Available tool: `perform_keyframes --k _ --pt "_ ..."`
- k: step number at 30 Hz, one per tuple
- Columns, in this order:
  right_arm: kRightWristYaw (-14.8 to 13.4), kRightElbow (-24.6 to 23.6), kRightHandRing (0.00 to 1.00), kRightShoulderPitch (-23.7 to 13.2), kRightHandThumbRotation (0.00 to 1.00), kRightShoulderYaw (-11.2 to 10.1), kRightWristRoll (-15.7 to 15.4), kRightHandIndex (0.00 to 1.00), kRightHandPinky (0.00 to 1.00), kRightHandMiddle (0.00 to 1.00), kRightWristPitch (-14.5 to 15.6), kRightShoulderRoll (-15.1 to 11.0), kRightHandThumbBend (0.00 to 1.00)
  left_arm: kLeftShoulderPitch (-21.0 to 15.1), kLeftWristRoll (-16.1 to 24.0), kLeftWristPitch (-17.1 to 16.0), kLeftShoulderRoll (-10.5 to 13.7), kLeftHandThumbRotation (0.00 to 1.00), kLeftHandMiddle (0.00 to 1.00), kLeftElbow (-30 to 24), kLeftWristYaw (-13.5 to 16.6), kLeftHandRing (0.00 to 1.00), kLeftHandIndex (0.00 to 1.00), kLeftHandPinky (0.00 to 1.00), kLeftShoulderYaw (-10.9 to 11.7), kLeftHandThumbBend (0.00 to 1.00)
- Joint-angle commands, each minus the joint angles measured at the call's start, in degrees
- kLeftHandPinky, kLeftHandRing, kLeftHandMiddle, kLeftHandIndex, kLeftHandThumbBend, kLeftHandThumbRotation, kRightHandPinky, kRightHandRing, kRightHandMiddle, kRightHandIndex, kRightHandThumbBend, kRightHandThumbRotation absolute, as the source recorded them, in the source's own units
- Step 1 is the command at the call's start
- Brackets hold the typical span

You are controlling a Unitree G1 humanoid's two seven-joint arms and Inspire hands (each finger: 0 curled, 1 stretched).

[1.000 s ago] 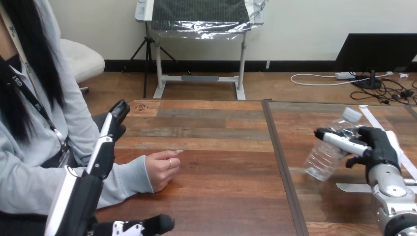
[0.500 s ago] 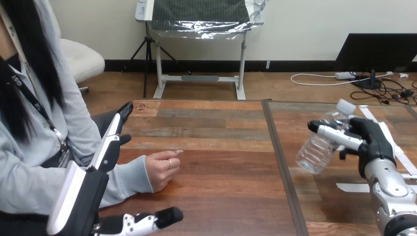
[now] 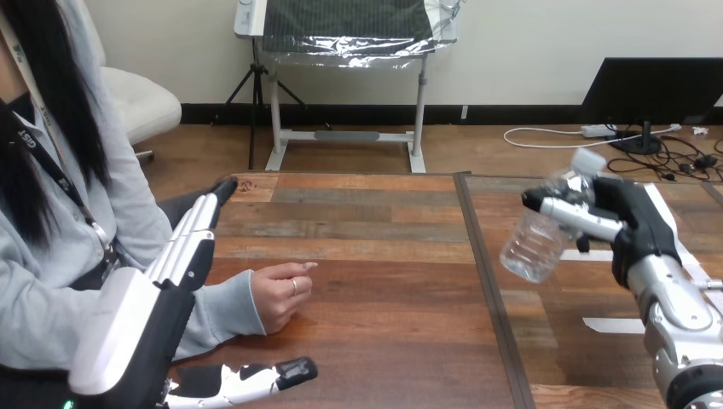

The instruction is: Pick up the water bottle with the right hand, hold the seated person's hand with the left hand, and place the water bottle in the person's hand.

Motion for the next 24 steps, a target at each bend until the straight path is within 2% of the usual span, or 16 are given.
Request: perform_keyframes --k 1,14,24 --pt "0.8 -5.3 0.07 -3.4 0.0 0.1 1.0 0.17 0.03 0.14 -2.4 0.2 0.49 -2.2 2.6 1.7 3.2 0.5 1.0 -3.2 0.7 0.95 1.0 0.88 1.4 1.0" --pt "1.4 -8.5 0.06 -3.5 0.0 1.1 0.6 0.15 0.02 0.13 -2.4 0.8 0.49 -4.4 5.7 4.8 8.6 0.42 0.97 -2.7 0.9 0.92 0.96 0.86 1.8 1.0" --pt "2.3 -9.2 0.06 -3.6 0.0 1.4 0.5 0.14 0.02 0.13 -2.7 1.0 0.49 -6.7 6.9 6.8 13.4 0.34 0.92 -1.5 0.3 0.88 0.94 0.79 1.9 1.0"
